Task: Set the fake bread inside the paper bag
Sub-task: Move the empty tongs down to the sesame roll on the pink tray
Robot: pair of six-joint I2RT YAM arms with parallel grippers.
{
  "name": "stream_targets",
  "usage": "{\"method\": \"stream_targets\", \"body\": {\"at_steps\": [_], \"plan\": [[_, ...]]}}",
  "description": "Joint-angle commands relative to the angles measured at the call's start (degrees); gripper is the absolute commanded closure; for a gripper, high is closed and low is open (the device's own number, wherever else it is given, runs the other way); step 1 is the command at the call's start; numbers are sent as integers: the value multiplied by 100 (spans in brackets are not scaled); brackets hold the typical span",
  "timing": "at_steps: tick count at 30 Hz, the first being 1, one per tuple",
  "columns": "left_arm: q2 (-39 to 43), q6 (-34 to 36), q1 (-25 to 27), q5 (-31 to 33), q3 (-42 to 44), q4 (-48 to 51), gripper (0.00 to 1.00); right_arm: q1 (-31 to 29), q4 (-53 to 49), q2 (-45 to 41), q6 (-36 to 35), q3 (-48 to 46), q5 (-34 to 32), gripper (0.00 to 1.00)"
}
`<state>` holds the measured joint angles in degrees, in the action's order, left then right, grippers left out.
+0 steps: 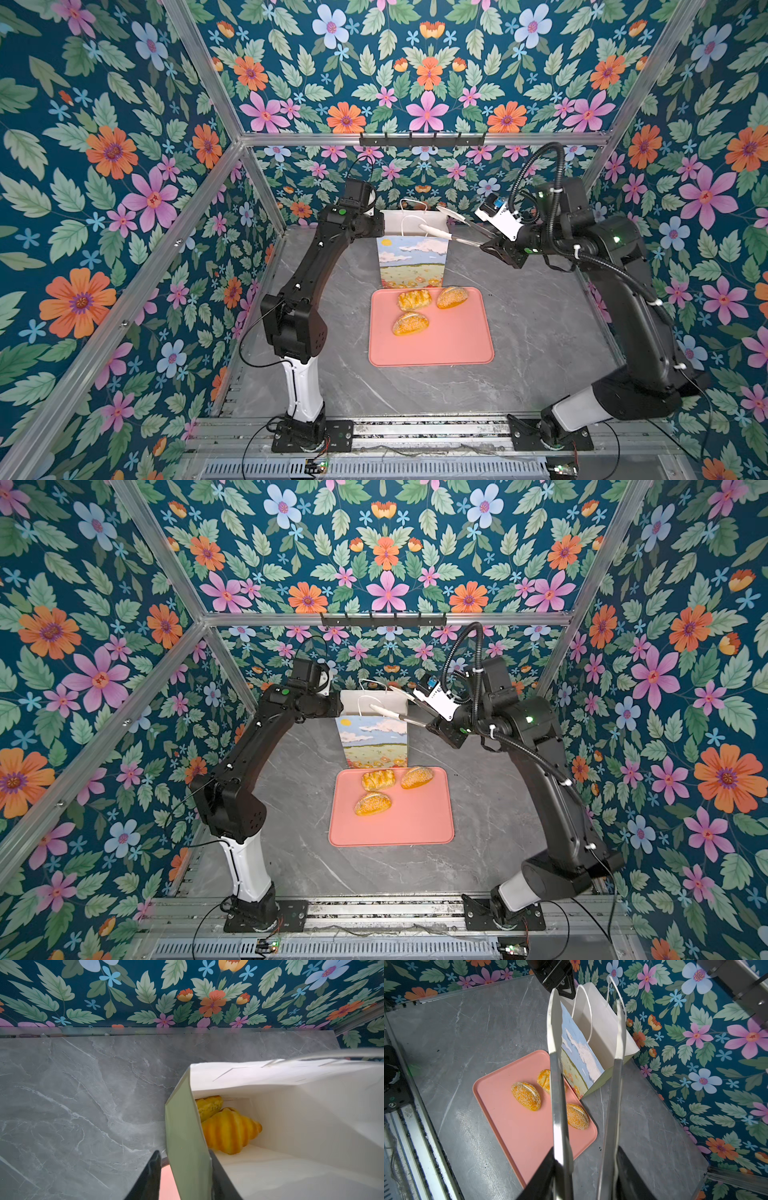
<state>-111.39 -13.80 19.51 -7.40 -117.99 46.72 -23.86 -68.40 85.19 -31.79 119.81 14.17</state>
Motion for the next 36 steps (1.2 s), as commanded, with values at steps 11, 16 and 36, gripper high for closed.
{"method": "stream_targets", "body": {"at_steps": [11,16,36], "plan": [[179,-84,2,-152,312,-219,62,-178,389,-1712,191,-2386,737,57],[179,-70,0,-164,339,-216,62,-503,402,-1734,222,-3027,532,57],[375,-131,0,-23,407,-164,61,-1154,571,-462,79,-3561,-139,58]]}}
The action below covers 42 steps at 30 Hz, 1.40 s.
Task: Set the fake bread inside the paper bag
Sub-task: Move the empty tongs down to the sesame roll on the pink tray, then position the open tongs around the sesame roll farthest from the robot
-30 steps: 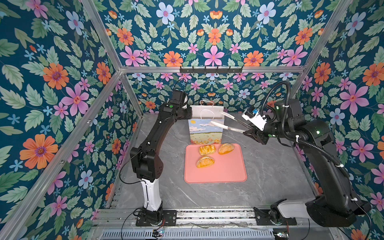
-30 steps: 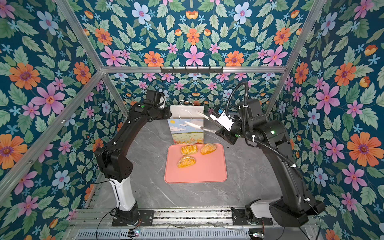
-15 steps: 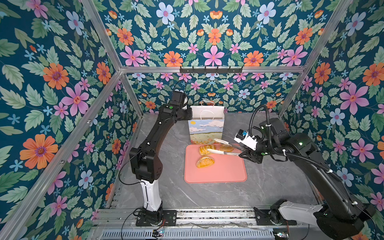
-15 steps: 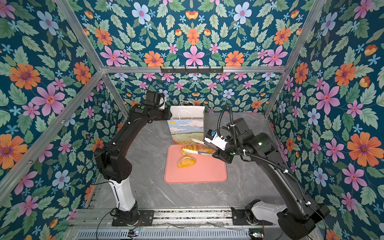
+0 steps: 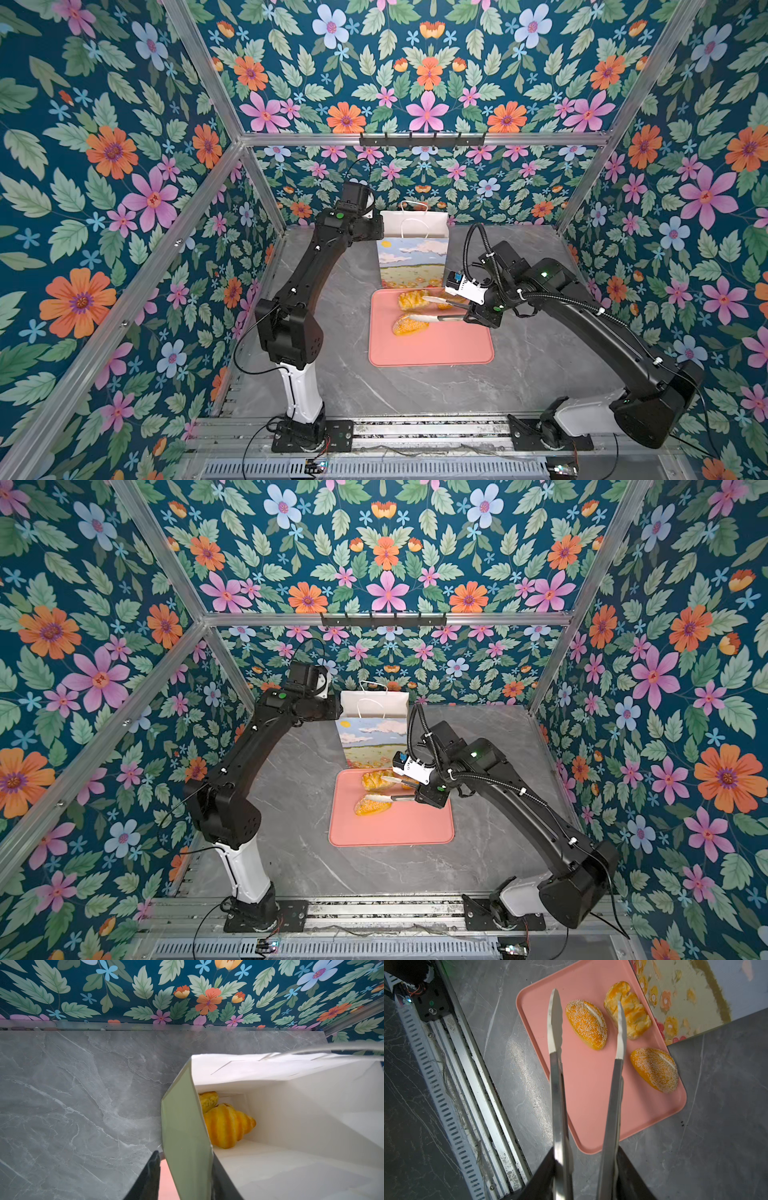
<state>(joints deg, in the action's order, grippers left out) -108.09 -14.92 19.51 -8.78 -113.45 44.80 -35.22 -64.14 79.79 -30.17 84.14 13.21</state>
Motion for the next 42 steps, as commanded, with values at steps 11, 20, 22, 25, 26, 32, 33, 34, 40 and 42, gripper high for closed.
{"method": "stream_targets", "body": {"at_steps": [11,20,22,25,26,32,33,34,40,42], "plan": [[1,-20,7,43,-159,141,61,-37,-74,716,-219,161,-181,56],[-19,-29,1,-24,-134,113,62,-37,-96,966,-543,303,-507,56],[-27,-25,5,-27,-126,110,62,-37,-91,977,-626,306,-423,56],[-32,-22,0,-44,-116,83,62,-37,0,1010,-698,303,-370,55],[-36,-25,0,-52,-107,75,62,-37,11,1036,-722,305,-371,55],[-58,-18,0,-166,-27,0,62,-32,167,1183,-856,238,-267,54],[-58,-5,0,-176,-24,1,62,-29,197,1203,-867,218,-266,54],[-54,-7,-1,-176,-8,-1,62,-28,224,1236,-867,217,-272,54],[-23,-5,0,-184,9,3,62,-29,304,1376,-863,195,-439,54],[-11,-3,-4,-186,22,8,62,-26,289,1410,-859,199,-469,53]]}}
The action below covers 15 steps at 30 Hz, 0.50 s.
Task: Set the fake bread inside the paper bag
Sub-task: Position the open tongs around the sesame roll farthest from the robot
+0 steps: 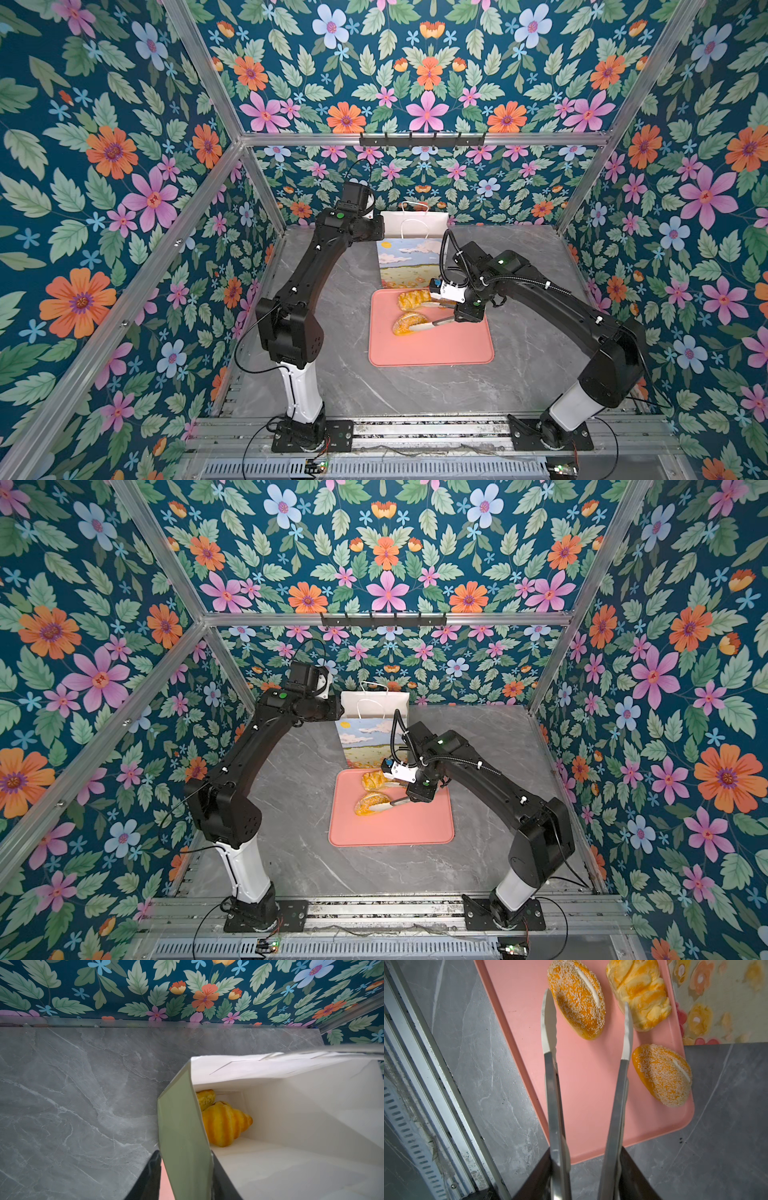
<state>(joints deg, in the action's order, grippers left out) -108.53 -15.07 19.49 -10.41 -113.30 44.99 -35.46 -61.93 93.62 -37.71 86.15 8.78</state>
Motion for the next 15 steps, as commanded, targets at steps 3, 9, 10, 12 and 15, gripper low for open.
{"method": "stream_targets", "body": {"at_steps": [3,9,10,12,15], "plan": [[51,-10,-5,-39,27,-25,62,-4,58,40,-96,16,13,53],[103,-31,6,-49,27,-65,62,-4,102,12,-94,-1,132,53],[106,-38,7,-40,20,-61,62,0,104,20,-96,-10,151,53],[113,-44,-4,-31,14,-57,62,0,104,27,-91,-26,168,53],[137,-42,-1,-13,2,-49,62,-13,96,48,-89,-52,162,53]]}}
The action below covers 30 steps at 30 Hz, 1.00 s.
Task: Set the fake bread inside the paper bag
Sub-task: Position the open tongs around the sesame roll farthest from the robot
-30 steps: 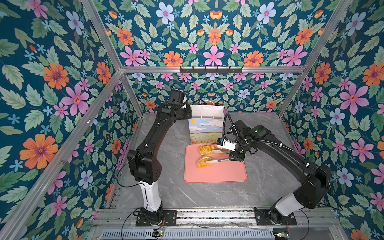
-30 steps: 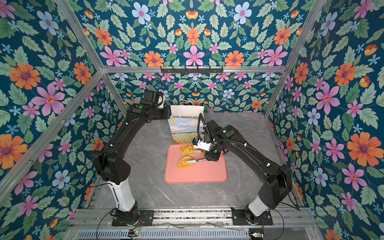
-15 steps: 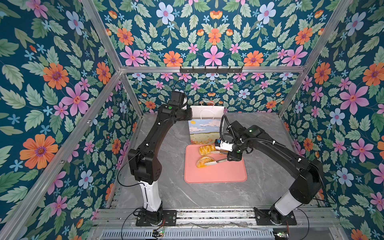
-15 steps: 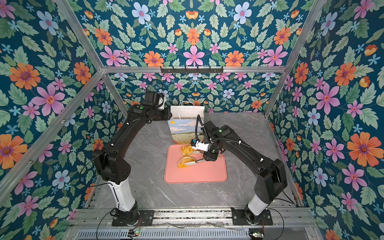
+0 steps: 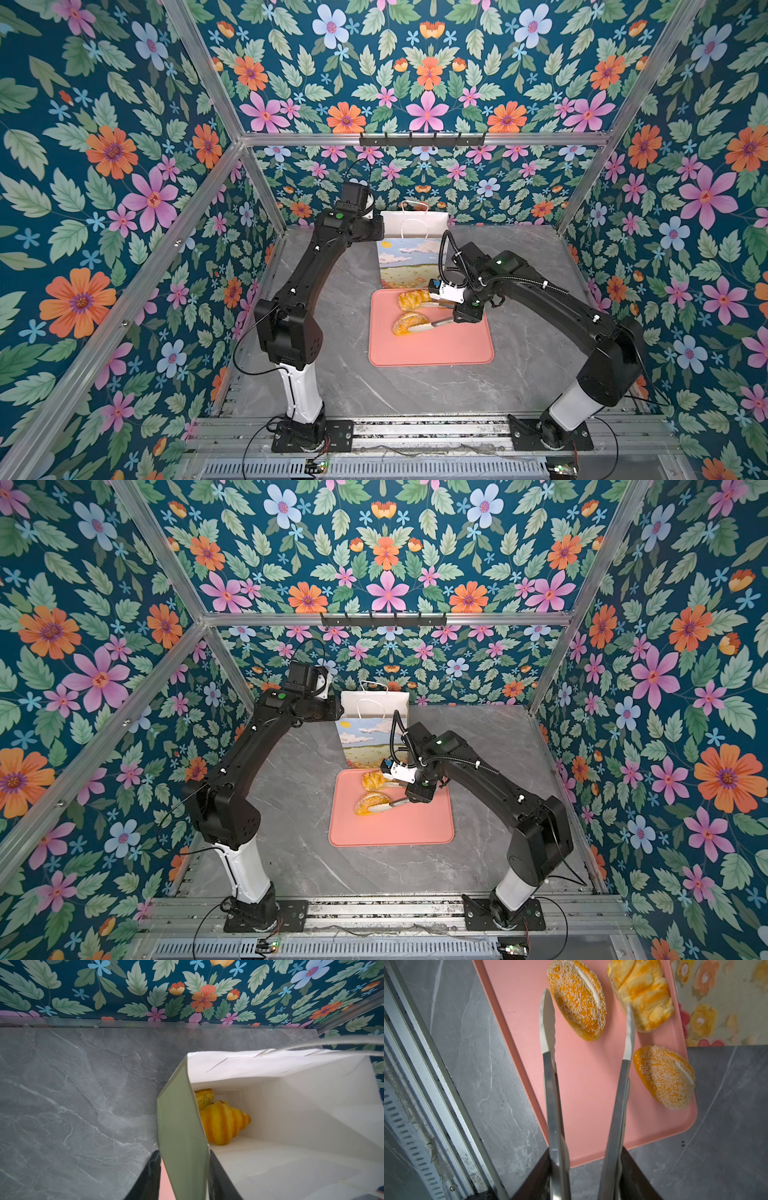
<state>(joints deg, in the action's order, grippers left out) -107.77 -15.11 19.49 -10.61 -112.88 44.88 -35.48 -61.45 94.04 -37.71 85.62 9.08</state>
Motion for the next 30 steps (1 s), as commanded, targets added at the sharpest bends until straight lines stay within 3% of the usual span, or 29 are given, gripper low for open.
{"method": "stream_targets", "body": {"at_steps": [1,30], "plan": [[67,-36,-4,6,-34,-41,62,-11,35,-5,-80,-1,134,53],[28,-45,-5,-63,34,-83,62,-362,-97,45,219,-146,373,56]]}}
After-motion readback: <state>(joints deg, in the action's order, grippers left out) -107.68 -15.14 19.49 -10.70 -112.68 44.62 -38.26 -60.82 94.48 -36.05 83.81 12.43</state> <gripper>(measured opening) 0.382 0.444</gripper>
